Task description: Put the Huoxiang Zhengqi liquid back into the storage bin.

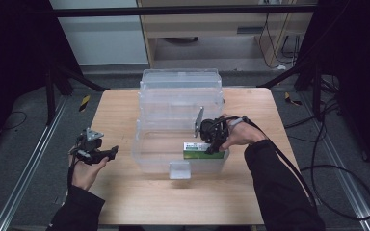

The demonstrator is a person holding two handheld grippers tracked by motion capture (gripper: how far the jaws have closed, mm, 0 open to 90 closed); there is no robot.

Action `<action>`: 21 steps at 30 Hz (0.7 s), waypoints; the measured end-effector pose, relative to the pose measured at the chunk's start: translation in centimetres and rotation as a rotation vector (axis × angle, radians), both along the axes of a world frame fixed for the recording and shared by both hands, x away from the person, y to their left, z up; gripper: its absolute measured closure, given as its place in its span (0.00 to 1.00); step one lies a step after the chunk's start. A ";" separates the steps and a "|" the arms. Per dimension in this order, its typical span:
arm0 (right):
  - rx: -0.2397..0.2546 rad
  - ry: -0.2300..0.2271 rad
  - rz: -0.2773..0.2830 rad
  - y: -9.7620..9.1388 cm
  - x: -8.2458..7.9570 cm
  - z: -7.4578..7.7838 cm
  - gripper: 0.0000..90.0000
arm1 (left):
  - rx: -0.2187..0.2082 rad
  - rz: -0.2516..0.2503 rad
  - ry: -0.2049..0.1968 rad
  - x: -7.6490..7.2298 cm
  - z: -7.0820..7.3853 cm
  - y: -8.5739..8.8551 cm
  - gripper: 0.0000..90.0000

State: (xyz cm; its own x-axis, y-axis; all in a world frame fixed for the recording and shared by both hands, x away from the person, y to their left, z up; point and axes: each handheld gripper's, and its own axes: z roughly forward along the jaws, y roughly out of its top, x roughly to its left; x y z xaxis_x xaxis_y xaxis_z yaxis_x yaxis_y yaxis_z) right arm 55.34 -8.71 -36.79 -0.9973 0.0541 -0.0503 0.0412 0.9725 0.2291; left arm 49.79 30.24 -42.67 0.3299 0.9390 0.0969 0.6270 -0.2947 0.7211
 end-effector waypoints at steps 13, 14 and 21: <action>-0.032 0.002 0.008 0.4 -0.1 -1.0 0.70 | 0.002 0.000 0.001 0.0 0.0 0.0 0.36; -0.034 0.001 0.008 0.4 -0.1 -1.1 0.70 | 0.002 -0.001 0.001 0.0 0.0 0.0 0.35; -0.014 -0.004 -0.010 -0.1 -0.1 -0.5 0.71 | 0.006 -0.003 0.006 0.1 -0.1 -0.1 0.35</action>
State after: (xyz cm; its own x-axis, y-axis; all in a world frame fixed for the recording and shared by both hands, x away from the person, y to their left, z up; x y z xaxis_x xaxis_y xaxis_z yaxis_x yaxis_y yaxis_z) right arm 55.21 -8.79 -37.32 -0.9965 0.0634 -0.0553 0.0501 0.9752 0.2158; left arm 49.85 30.13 -42.80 0.3330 0.9375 0.1006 0.6306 -0.3007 0.7155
